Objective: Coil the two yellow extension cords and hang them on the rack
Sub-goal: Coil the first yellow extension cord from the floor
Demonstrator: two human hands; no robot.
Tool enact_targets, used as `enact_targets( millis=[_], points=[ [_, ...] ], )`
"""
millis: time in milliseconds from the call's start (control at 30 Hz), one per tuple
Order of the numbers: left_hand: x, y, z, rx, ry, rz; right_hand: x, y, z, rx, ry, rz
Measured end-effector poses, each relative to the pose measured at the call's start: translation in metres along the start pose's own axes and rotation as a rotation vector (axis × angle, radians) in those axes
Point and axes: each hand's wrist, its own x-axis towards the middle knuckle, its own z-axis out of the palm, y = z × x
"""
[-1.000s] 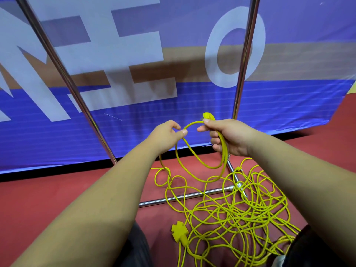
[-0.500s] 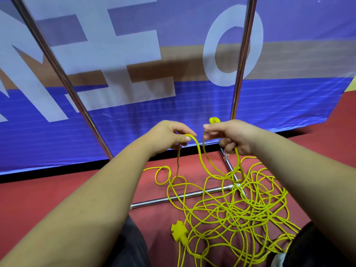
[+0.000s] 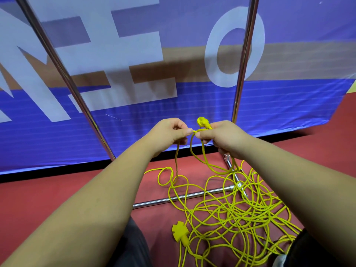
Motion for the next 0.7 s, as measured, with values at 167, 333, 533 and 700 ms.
enact_targets(
  millis=[167,333,533,700],
  points=[
    [0.004,-0.021,-0.001,0.145,-0.265,-0.079,-0.005,-0.018,0.0,0.172,0.075,-0.155],
    [0.008,-0.051,0.011,0.592,-0.46,-0.185,-0.007,-0.043,-0.015,0.536,0.157,-0.234],
    [0.02,-0.044,0.017,0.464,-0.086,-0.279,-0.007,-0.034,-0.031,0.471,0.238,-0.199],
    [0.024,0.01,-0.017,-0.022,0.614,-0.182,0.002,-0.007,-0.036,0.22,0.399,0.039]
  ],
)
